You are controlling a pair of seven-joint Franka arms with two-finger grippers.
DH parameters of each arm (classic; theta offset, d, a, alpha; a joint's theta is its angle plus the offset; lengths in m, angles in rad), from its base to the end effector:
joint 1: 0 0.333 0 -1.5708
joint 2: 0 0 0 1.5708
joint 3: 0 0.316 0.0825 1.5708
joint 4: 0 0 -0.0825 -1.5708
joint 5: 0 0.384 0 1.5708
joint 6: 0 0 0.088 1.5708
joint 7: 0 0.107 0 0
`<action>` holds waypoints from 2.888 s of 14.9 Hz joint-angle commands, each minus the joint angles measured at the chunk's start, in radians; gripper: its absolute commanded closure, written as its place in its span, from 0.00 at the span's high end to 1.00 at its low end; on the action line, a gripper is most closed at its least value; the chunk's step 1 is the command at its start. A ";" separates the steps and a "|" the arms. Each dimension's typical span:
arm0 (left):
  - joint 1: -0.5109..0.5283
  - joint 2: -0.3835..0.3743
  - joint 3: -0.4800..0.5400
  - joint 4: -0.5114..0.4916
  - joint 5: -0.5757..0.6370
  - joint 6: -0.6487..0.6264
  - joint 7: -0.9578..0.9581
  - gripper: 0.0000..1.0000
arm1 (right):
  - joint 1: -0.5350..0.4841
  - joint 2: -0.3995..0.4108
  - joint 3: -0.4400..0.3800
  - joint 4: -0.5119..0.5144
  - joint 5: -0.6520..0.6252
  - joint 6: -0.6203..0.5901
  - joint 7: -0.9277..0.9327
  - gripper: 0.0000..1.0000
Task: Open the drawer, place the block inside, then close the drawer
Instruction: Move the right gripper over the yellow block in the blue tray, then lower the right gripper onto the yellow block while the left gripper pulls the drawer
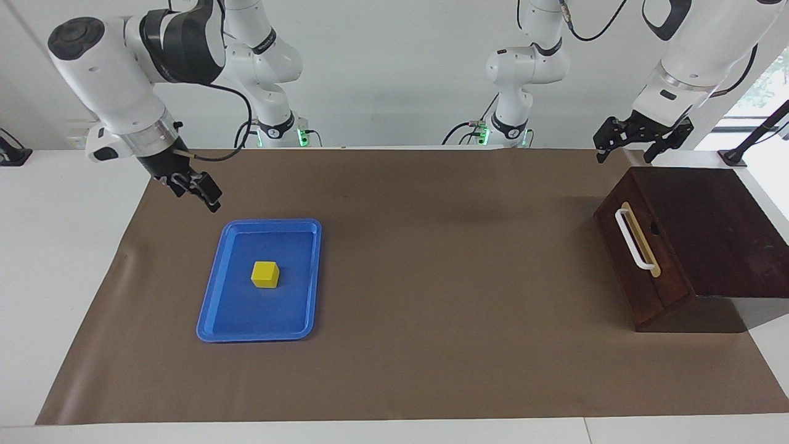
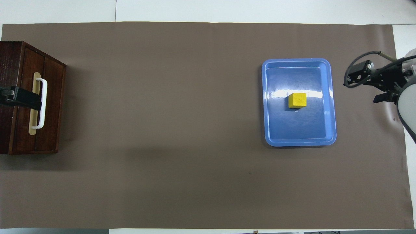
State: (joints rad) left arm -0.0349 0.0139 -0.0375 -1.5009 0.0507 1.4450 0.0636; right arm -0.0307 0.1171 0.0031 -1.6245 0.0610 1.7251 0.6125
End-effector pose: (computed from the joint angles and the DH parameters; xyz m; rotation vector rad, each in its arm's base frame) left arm 0.5450 -0.0334 0.6390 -3.0828 0.2028 0.1075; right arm 0.5975 -0.0110 0.5450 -2.9263 0.9860 0.0514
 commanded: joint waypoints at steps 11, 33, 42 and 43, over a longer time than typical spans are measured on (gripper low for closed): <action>-0.003 -0.019 0.005 -0.019 0.015 0.006 0.007 1.00 | -0.021 0.154 -0.011 -0.052 0.428 0.171 0.770 0.97; -0.099 0.038 0.002 -0.298 0.331 0.449 -0.127 1.00 | -0.130 0.300 -0.011 -0.244 0.706 0.315 0.443 0.98; 0.024 0.136 0.008 -0.420 0.451 0.765 -0.192 1.00 | -0.112 0.289 -0.008 -0.316 0.753 0.409 0.401 0.98; 0.026 0.138 0.008 -0.420 0.475 0.767 -0.214 1.00 | -0.101 0.288 -0.008 -0.322 0.755 0.415 0.401 0.98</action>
State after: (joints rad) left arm -0.0169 0.1727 -0.0252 -1.8759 0.4684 2.1689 -0.1140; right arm -0.1449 0.4321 -0.0071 -1.9029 0.7862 2.1048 1.0485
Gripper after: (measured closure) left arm 0.000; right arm 0.022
